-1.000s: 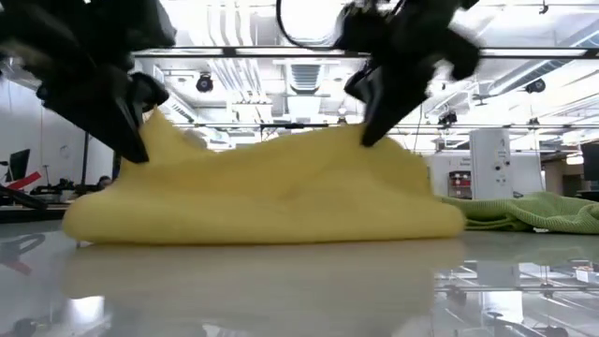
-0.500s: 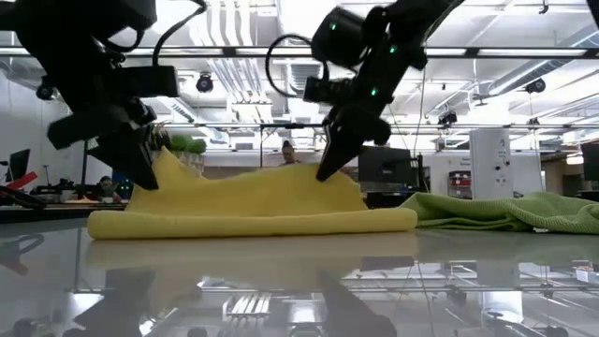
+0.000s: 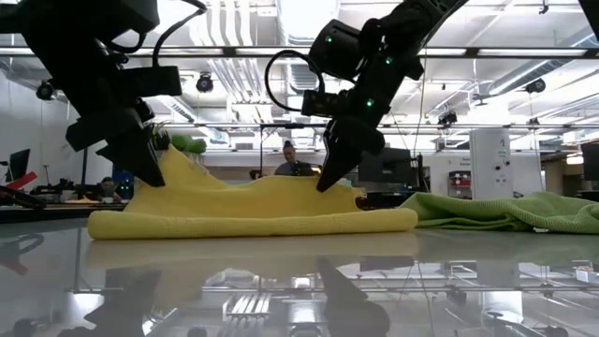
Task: Fold microfiber towels
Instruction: Fold the yellow microfiber cloth
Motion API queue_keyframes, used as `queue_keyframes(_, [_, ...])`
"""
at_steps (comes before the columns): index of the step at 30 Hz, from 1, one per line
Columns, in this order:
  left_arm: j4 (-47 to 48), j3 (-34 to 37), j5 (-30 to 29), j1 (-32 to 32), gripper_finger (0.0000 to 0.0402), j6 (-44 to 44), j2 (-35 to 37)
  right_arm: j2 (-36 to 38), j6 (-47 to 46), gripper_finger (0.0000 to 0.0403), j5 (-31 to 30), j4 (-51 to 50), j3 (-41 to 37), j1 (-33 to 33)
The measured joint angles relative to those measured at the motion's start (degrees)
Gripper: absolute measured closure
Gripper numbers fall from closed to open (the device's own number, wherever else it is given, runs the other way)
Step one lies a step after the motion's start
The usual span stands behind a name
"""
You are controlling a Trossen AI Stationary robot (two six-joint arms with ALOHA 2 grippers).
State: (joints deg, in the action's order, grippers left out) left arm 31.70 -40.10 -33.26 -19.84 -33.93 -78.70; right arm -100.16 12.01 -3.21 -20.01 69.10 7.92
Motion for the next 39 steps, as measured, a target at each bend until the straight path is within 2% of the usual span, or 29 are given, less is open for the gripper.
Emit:
queue_keyframes(3, [0.3, 0.0, 0.0, 0.0, 0.0383, -0.3, 0.0, 0.2, -0.2, 0.0341, 0.0, -0.4, 0.4, 0.0])
queue_keyframes(9, [0.4, -0.1, -0.3, 0.0, 0.0312, -0.3, 0.0, 0.2, -1.0, 0.0305, 0.0, -1.7, 1.7, 0.0])
queue_keyframes(16, [0.3, -2.7, -1.1, 0.0, 0.025, 0.2, 0.1, 0.3, -3.4, 0.0295, 0.0, -3.7, 4.9, -0.9])
queue_keyframes(23, [0.4, -6.7, -0.2, -0.7, 0.0244, 3.2, 0.1, 0.4, -3.0, 0.0311, 0.2, -3.7, 6.3, -4.7])
queue_keyframes(27, [0.2, -7.1, 3.2, -1.4, 0.0244, 3.1, 0.1, 0.4, -3.3, 0.0312, 0.1, -3.9, 6.5, -6.9])
queue_keyframes(32, [-6.4, -4.7, 7.3, -3.3, 0.0244, 1.4, -2.2, 0.4, -5.6, 0.0314, 0.2, -5.0, 5.7, -10.3])
queue_keyframes(39, [-14.6, -4.8, 9.0, -5.9, 0.0244, 1.3, -9.6, 0.4, -10.7, 0.0314, 0.2, -4.7, 2.8, -15.1])
